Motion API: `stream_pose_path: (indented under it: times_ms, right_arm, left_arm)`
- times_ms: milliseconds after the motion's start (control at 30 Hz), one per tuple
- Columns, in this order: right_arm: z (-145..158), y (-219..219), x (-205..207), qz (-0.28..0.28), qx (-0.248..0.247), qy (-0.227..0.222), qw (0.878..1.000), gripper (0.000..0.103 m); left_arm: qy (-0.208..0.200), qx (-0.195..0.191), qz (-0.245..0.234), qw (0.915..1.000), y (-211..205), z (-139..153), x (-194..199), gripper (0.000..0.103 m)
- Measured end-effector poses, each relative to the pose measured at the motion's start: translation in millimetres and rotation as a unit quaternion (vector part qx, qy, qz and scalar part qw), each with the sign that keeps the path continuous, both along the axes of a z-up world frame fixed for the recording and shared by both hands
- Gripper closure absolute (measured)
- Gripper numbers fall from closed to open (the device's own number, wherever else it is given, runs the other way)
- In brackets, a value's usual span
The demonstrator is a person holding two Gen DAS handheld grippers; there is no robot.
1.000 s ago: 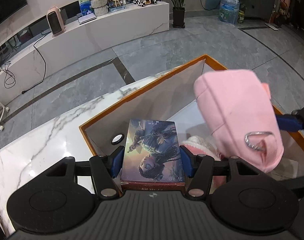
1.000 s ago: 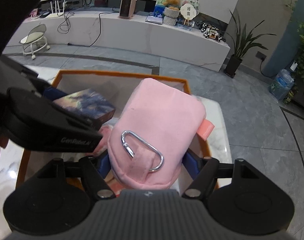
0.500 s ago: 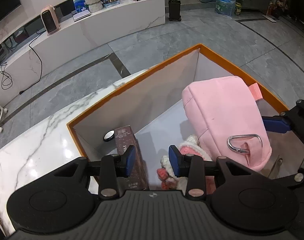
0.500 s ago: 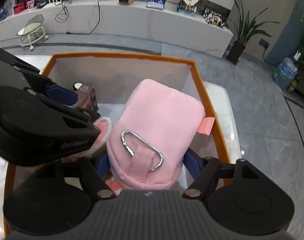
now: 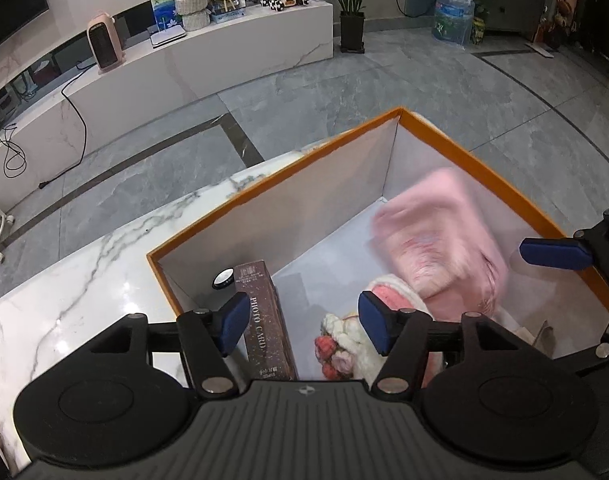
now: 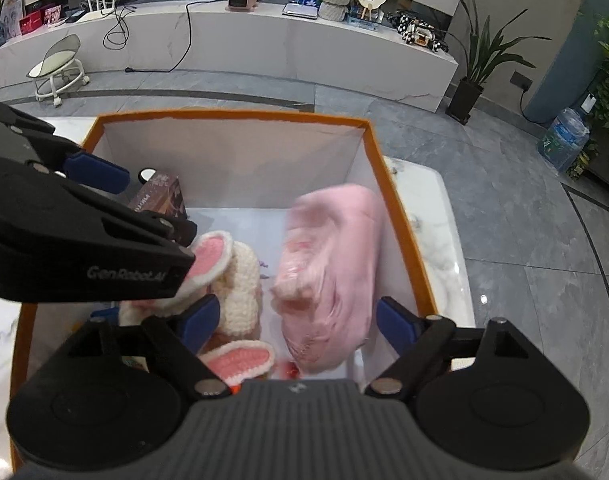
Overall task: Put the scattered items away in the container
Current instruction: 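Open the left tool to drop the book while the right tool releases the pouch, then move both tools back from the box toward the panda plush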
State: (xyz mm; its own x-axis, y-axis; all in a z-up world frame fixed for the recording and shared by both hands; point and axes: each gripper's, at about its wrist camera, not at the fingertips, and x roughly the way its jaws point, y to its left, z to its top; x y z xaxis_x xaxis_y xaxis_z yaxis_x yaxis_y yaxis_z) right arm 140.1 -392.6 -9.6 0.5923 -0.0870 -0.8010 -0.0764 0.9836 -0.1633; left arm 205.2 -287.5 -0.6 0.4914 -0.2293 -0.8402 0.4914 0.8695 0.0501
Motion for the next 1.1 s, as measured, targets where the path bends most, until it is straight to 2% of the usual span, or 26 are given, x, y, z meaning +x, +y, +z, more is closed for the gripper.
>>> stream_pose_path:
  times_ms: [367, 533, 600, 733, 833, 967, 1100]
  right_arm:
    - [24.6, 13.3, -12.8, 0.006, -0.008, -0.020, 1.000, 0.016]
    - [37.3, 28.5, -21.5, 0.019, -0.014, -0.033, 0.999, 0.016]
    - [42.3, 34.6, -25.0, 0.024, -0.016, -0.038, 0.999, 0.016]
    - [52.4, 46.7, -32.0, 0.035, -0.021, -0.048, 0.998, 0.016]
    - [57.9, 56.4, -36.4, 0.045, -0.019, -0.053, 0.997, 0.015]
    - [61.4, 67.2, -38.2, 0.054, -0.015, -0.055, 0.997, 0.015]
    - [63.8, 80.8, -38.2, 0.062, -0.018, -0.056, 0.996, 0.015]
  left_arm:
    - [-0.017, -0.018, 0.011, 0.9996, 14.4, 23.1, -7.4, 0.032]
    - [-0.022, -0.024, 0.022, 0.9992, 36.2, 30.6, -8.1, 0.031]
    - [-0.024, -0.025, 0.031, 0.9989, 51.6, 31.1, -7.7, 0.028]
    - [-0.022, -0.031, 0.066, 0.9971, 93.5, 26.9, -6.3, 0.028]
    - [-0.035, -0.034, 0.093, 0.9945, 128.4, 24.3, -9.6, 0.028]
    - [-0.070, -0.013, 0.143, 0.9872, 172.7, 21.0, -12.8, 0.027]
    - [-0.075, 0.003, 0.193, 0.9784, 219.4, 10.0, -10.3, 0.027]
